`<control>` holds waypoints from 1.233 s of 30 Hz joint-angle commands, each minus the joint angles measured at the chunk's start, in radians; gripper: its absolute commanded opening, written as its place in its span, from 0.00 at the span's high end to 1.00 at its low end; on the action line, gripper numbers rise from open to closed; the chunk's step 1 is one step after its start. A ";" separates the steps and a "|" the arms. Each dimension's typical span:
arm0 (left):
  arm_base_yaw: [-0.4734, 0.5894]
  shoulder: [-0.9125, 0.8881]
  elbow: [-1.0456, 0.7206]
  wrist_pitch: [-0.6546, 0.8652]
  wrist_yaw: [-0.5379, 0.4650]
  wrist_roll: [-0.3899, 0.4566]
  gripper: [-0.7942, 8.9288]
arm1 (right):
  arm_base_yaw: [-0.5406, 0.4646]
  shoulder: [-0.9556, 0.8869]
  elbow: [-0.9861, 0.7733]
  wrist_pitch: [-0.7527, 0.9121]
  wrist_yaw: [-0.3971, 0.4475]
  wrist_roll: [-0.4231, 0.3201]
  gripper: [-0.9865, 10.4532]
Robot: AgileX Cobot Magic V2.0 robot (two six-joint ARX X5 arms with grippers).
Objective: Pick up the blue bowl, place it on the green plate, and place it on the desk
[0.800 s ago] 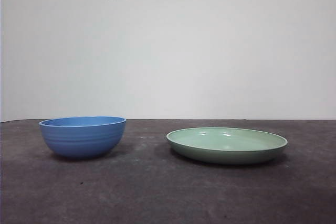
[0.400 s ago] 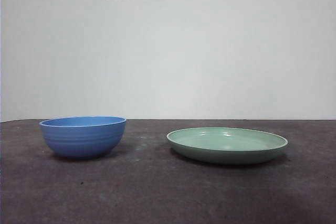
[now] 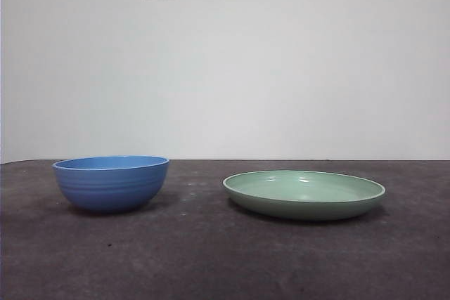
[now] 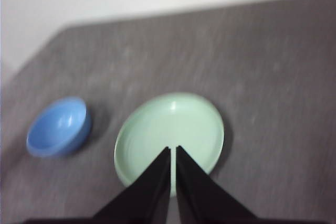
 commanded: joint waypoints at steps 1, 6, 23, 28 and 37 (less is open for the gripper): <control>-0.037 0.029 0.043 -0.055 0.016 0.100 0.90 | 0.035 0.064 0.064 -0.089 -0.008 -0.101 0.91; -0.129 0.066 0.074 -0.155 0.016 0.167 0.90 | 0.134 0.149 0.129 -0.223 -0.009 -0.168 0.91; -0.229 0.071 0.074 -0.202 0.016 0.177 0.68 | 0.290 0.179 0.138 -0.311 0.002 -0.179 0.71; -0.229 0.071 0.074 -0.201 0.015 0.162 0.50 | 0.290 0.179 0.138 -0.310 0.002 -0.176 0.59; -0.230 0.084 0.074 -0.163 -0.040 0.129 0.46 | 0.290 0.179 0.138 -0.310 0.002 -0.174 0.59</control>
